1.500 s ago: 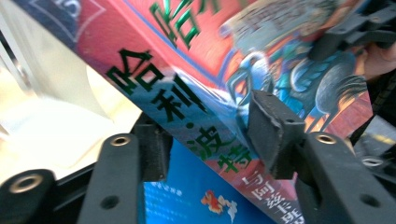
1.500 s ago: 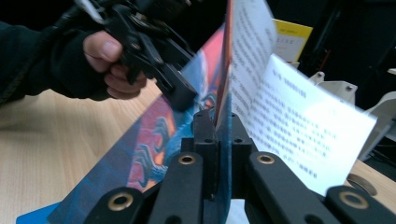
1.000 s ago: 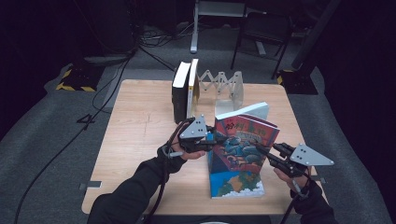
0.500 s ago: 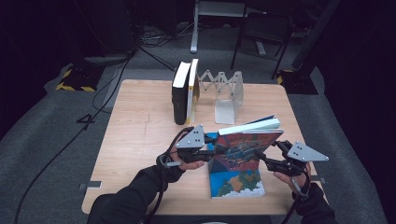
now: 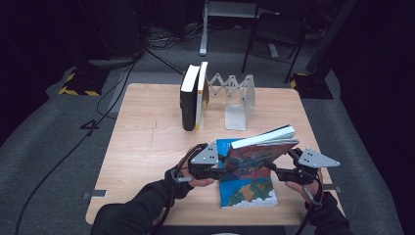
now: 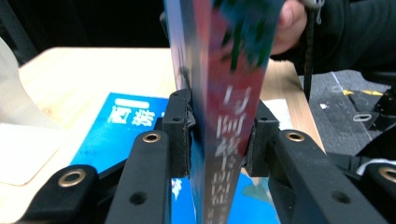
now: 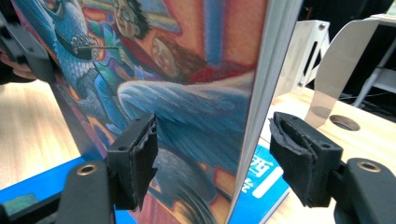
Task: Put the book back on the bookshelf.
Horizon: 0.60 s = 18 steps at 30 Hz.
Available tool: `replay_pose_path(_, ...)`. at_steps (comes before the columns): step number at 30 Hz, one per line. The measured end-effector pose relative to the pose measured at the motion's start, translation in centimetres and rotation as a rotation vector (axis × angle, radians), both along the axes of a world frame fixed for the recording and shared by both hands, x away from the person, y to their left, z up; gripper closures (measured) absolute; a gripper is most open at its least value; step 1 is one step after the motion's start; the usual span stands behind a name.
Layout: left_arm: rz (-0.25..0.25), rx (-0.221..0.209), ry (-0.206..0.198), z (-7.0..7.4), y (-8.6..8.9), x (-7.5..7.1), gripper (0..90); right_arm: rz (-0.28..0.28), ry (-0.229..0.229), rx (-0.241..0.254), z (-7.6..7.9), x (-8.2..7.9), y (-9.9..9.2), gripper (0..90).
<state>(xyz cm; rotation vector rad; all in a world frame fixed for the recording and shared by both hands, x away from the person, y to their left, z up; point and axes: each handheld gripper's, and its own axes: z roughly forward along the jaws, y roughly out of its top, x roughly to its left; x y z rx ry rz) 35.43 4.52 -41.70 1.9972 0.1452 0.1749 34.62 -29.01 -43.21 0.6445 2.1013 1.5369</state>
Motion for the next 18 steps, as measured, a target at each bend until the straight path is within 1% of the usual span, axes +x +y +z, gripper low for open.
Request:
replay_pose_path(1,-0.001,0.015,0.0,-0.2,0.0,0.0,68.8,0.001,0.0,-0.002,0.0,0.0,0.0,32.7)
replay_pose_path(3,0.001,0.024,0.011,-0.7,-0.1,-0.1,68.9,0.007,0.002,-0.008,-0.1,-0.1,0.2,33.6)
replay_pose_path(4,0.001,0.024,0.011,-0.7,-0.1,-0.1,68.9,0.007,0.002,-0.008,-0.1,-0.1,0.2,33.6)
replay_pose_path(5,0.004,0.037,0.012,-1.0,-0.2,-0.1,68.9,0.016,0.0,-0.009,-0.1,-0.1,0.2,35.3)
replay_pose_path(7,0.01,0.054,0.01,-1.6,-0.3,-0.2,68.9,0.021,-0.002,-0.017,-0.1,-0.3,0.4,35.5)
replay_pose_path(10,0.021,0.078,0.015,-2.3,-0.8,-0.2,68.3,0.024,0.003,-0.018,0.0,-0.5,0.3,37.2)
replay_pose_path(12,0.029,0.094,0.012,-2.7,-1.2,-0.1,67.7,0.026,0.0,-0.017,0.0,-0.5,0.3,38.1)
replay_pose_path(14,0.037,0.1,0.011,-3.0,-1.6,-0.1,67.2,0.023,-0.002,-0.023,0.1,-0.6,0.3,38.9)
replay_pose_path(18,0.045,0.07,0.013,-3.2,-2.0,0.0,66.7,0.019,-0.007,-0.028,0.1,-0.8,0.3,41.3)
